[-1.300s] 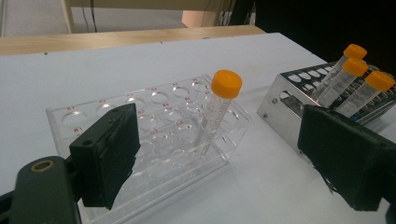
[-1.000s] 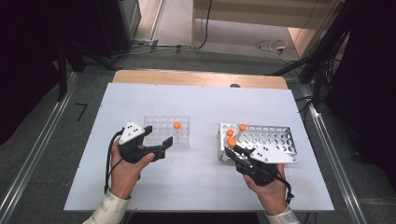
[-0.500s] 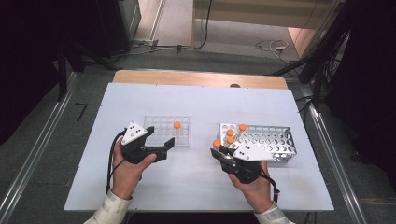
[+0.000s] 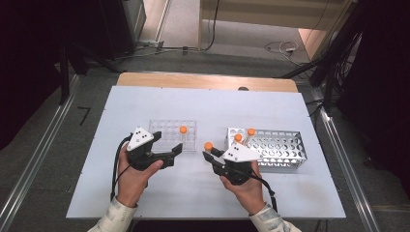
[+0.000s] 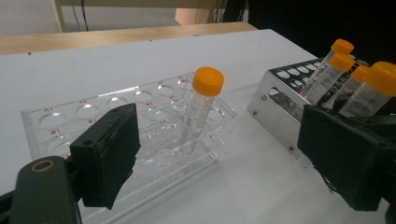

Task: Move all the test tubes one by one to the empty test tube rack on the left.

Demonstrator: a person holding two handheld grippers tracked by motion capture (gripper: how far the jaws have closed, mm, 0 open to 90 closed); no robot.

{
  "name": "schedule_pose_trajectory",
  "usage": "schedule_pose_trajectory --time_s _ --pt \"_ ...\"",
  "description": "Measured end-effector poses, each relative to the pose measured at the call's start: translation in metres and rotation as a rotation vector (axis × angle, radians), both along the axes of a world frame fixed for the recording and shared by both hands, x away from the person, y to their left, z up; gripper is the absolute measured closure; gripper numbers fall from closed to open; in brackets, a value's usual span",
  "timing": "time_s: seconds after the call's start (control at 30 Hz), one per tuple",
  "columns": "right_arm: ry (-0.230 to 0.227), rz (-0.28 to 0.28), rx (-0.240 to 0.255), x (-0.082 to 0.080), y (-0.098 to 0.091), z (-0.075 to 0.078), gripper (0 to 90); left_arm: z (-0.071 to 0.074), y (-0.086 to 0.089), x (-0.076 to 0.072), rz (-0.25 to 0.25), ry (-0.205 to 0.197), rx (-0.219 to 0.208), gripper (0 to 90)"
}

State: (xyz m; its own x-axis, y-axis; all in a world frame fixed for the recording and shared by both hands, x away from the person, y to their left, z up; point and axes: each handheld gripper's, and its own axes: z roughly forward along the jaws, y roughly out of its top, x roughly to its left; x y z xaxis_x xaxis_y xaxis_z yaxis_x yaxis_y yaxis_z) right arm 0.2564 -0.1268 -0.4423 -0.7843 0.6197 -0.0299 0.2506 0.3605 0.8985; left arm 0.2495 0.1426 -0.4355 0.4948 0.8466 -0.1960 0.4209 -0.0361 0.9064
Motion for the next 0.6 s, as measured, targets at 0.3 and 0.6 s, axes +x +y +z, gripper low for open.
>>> schedule_pose_trajectory --time_s 0.3,0.6 --pt "0.009 0.006 -0.002 0.005 0.012 -0.004 72.1 0.002 -0.002 -0.002 -0.009 -0.005 -0.005 13.1" --pt "0.012 0.021 -0.014 0.012 0.025 -0.009 72.1 0.005 -0.004 -0.004 -0.019 -0.012 -0.005 13.3"
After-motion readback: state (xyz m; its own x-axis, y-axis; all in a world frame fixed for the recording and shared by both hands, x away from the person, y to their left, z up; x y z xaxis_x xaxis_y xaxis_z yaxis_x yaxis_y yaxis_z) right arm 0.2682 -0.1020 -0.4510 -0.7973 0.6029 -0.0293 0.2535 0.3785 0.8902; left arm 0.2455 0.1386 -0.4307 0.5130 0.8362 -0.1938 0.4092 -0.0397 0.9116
